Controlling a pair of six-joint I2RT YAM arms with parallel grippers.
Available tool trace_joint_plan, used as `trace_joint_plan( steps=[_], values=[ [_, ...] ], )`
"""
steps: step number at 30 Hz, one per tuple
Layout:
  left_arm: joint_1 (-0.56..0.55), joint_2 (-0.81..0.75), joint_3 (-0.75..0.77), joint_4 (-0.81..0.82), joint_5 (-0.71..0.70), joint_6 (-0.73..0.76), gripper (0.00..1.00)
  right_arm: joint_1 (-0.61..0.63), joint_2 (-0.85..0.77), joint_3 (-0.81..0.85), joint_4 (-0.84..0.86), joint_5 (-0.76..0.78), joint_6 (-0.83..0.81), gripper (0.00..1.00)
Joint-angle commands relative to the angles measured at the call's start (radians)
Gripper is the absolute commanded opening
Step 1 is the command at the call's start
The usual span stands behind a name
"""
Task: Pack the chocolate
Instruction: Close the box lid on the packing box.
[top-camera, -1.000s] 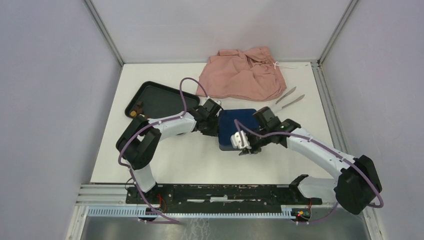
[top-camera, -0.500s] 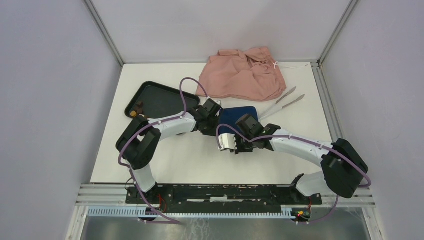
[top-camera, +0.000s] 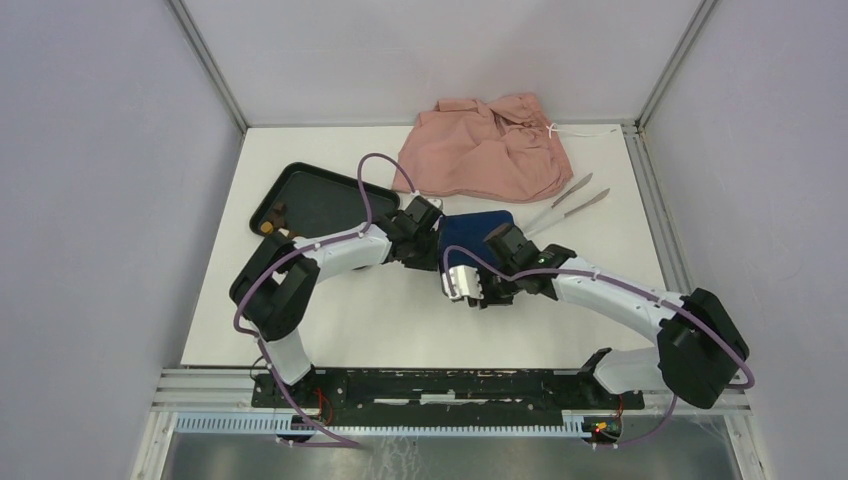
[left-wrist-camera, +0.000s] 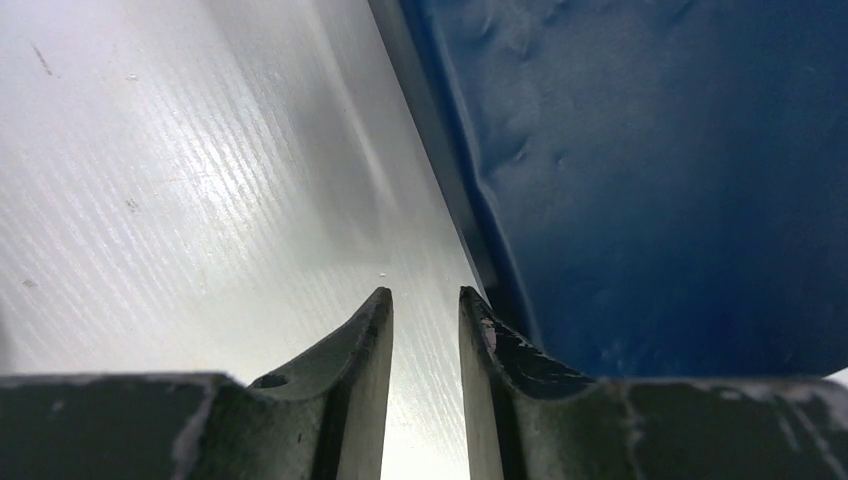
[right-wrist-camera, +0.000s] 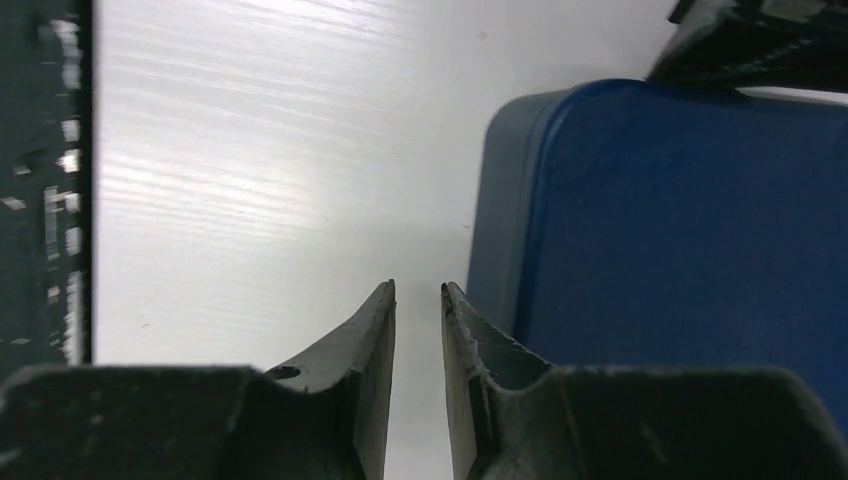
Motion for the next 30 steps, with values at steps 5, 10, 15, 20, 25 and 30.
trace_joint_plan(
  steps=[5,10,15,20,25,30],
  values=[
    [0.0,-0.078,0.023,-0.006,-0.027,0.044,0.38,-0.16,-0.121,0.098,-0.194,-0.376,-0.14,0.36],
    [-0.001,-0.072,0.027,0.001,-0.017,0.048,0.38,-0.311,-0.174,0.112,-0.122,-0.428,-0.036,0.52],
    [-0.001,-0.059,0.054,-0.001,-0.004,0.054,0.38,-0.523,-0.2,0.034,0.187,-0.325,0.37,0.78],
    [-0.002,-0.037,0.071,0.007,0.023,0.055,0.38,-0.661,-0.119,-0.035,0.332,-0.302,0.632,0.86],
    [-0.002,-0.017,0.071,0.03,0.059,0.051,0.38,-0.679,0.029,-0.043,0.336,-0.334,0.716,0.85],
    [-0.003,-0.006,0.07,0.043,0.073,0.05,0.38,-0.692,0.09,-0.05,0.331,-0.358,0.743,0.83]
  ],
)
